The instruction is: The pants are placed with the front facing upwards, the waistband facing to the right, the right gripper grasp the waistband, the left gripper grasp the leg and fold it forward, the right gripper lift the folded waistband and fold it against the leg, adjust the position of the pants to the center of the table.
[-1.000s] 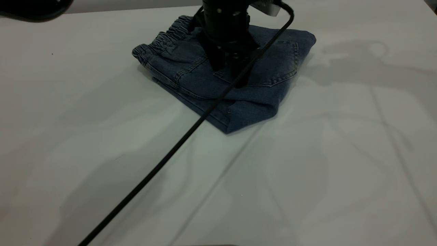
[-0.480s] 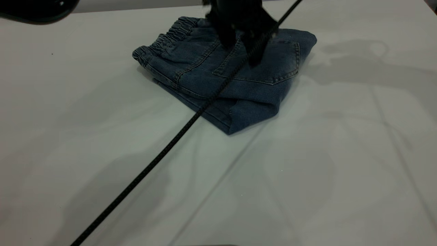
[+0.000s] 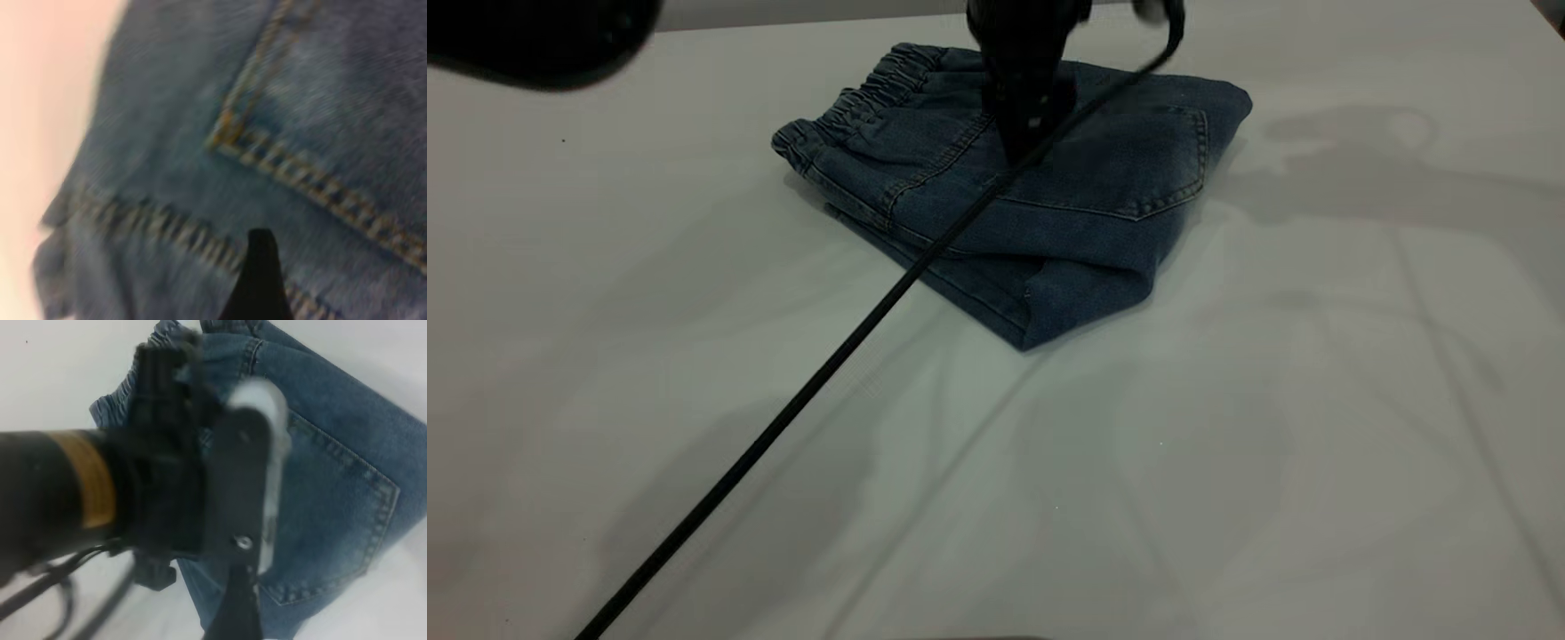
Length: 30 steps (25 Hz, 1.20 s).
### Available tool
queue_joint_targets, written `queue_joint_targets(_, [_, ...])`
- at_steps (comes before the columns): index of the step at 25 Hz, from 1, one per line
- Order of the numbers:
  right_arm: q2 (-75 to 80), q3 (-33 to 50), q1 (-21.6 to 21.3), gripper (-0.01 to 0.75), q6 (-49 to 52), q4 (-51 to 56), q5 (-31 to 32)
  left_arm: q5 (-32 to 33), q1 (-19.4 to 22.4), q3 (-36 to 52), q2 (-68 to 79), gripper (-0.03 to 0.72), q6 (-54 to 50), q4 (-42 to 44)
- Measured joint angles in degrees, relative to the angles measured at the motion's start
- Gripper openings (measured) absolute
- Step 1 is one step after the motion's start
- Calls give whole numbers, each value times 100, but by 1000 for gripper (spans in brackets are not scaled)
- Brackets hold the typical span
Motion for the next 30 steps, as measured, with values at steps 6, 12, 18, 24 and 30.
queue_joint_targets(6, [0,0,0,594,0,0,62,0,81,-24,337,568,226,-197])
queue_joint_targets(12, [0,0,0,594,0,0,75,2,34,-49,357,568,-1606,-204])
queue_joint_targets(18, [0,0,0,594,0,0,69,2,-57,-49,357,568,-4195,-195])
queue_joint_targets(24, [0,0,0,594,0,0,39,2,-167,-49,357,568,-5207,-557])
queue_joint_targets(30, [0,0,0,594,0,0,-4,2,-240,-49,351,568,-5660,-1538])
